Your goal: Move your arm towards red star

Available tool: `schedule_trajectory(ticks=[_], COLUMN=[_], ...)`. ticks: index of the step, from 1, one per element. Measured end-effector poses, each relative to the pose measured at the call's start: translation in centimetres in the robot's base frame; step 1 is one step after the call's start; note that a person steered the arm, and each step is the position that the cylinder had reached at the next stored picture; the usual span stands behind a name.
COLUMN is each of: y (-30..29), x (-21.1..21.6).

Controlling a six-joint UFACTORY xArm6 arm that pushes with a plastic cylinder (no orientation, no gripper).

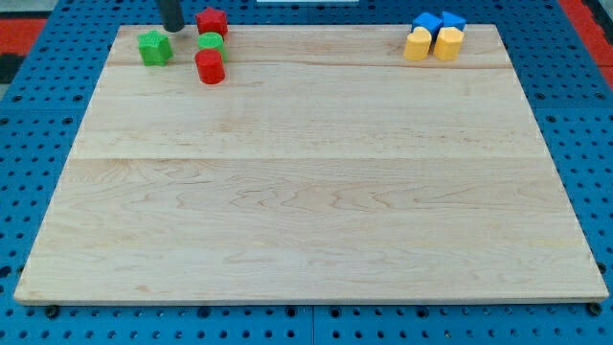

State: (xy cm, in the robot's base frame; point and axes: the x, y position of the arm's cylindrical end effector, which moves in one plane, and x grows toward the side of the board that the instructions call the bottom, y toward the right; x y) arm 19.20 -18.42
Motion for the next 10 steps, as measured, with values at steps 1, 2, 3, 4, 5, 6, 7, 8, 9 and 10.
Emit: schedule_trajectory(ticks=[1, 2, 3, 4, 5, 6, 7, 8, 9, 10], y=[1.1, 3.7, 10.4, 19.3, 20.1, 17.3, 11.8, 3.3, -5.4, -12.0], x=[0.0, 0.9, 4.3, 9.8, 10.8, 10.5, 13.6, 14.3, 11.9, 8.0])
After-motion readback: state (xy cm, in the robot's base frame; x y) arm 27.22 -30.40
